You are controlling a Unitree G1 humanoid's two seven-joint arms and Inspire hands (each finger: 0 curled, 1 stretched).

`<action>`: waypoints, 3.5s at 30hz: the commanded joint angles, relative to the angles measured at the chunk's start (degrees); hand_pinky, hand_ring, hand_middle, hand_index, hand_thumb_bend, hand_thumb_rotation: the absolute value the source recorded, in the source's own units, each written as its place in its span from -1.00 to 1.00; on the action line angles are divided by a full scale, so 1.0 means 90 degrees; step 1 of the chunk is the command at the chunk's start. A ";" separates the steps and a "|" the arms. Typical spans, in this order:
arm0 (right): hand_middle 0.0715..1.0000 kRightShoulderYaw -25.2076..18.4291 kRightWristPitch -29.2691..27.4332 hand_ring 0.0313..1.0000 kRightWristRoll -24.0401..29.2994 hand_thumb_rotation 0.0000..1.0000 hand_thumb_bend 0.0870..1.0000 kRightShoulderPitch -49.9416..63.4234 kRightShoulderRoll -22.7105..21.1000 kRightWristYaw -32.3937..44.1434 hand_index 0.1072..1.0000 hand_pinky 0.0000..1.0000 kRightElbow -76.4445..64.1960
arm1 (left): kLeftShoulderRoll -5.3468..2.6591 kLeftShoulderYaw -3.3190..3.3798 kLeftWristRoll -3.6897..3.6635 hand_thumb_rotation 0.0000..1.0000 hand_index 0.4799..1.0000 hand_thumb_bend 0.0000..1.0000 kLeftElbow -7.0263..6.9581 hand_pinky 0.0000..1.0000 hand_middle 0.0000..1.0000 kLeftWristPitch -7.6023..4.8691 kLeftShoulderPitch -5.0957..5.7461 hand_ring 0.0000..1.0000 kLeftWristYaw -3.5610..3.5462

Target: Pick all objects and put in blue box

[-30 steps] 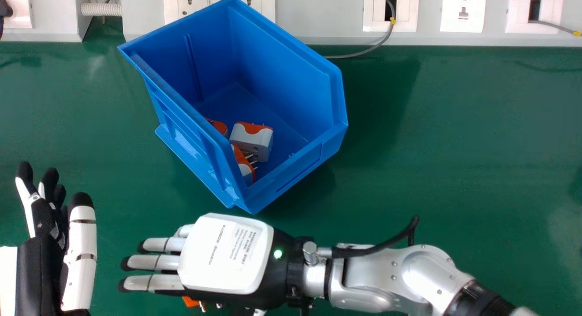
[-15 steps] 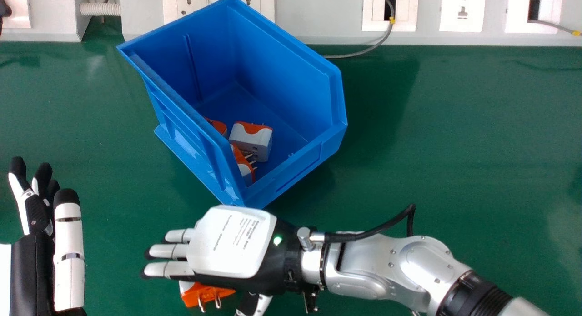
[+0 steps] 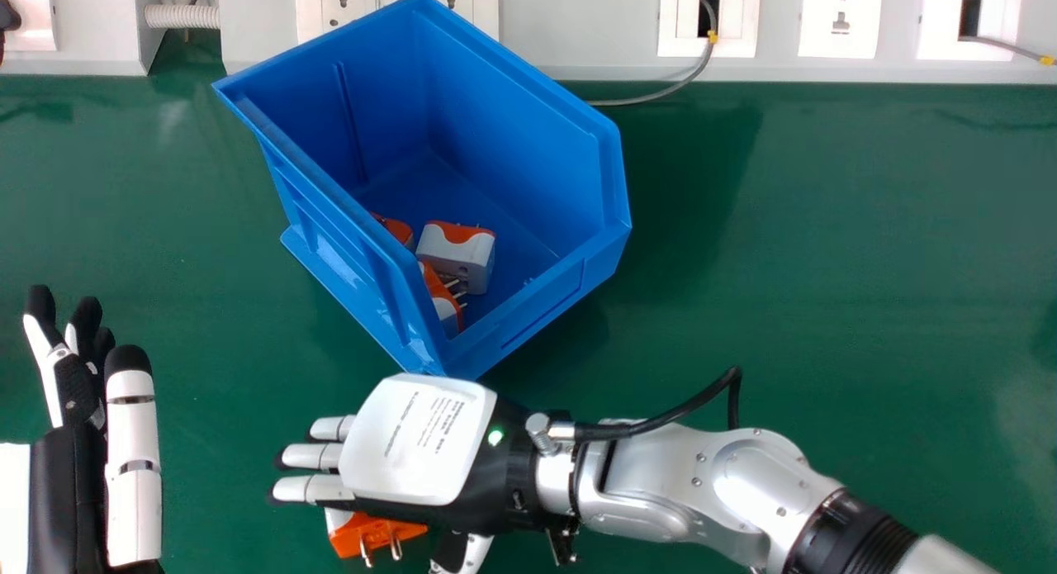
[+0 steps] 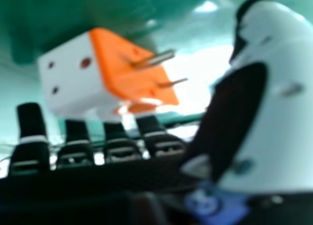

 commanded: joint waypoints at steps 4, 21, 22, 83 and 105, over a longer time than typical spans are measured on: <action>0.86 0.0166 0.0088 0.80 -0.0149 0.05 0.06 -0.0322 0.0111 -0.0036 0.79 0.52 -0.0081 | -0.0061 -0.0084 -0.0273 0.94 1.00 -0.66 -0.0182 1.00 1.00 -0.0085 0.0057 1.00 -0.0051; 0.73 0.0456 0.0523 0.67 -0.0401 -0.16 -0.05 -0.0543 0.0324 -0.0462 0.64 0.43 0.0551 | -0.0196 -0.0142 -0.0303 0.65 1.00 -0.59 -0.0092 1.00 1.00 -0.0419 0.0210 1.00 0.0006; 0.65 0.0453 0.0510 0.59 -0.0386 -0.55 0.07 -0.0548 0.0341 -0.0621 0.56 0.35 0.0619 | -0.0191 -0.0146 -0.0290 0.65 1.00 -0.53 -0.0102 1.00 1.00 -0.0435 0.0225 1.00 0.0002; -0.12 0.0016 0.0533 -0.22 0.0588 -0.67 -0.09 -0.0024 -0.0023 -0.0939 -0.15 -0.28 -0.0058 | -0.0212 -0.0255 0.0018 0.61 0.99 -0.63 -0.0174 1.00 1.00 -0.0401 0.0138 1.00 0.0144; 0.48 -0.0572 0.0789 0.41 0.0682 0.37 0.48 0.0881 -0.0669 -0.0152 0.49 0.17 -0.1808 | -0.0162 -0.0265 0.0101 0.85 1.00 -0.49 -0.0232 1.00 1.00 -0.0220 0.0016 1.00 0.0122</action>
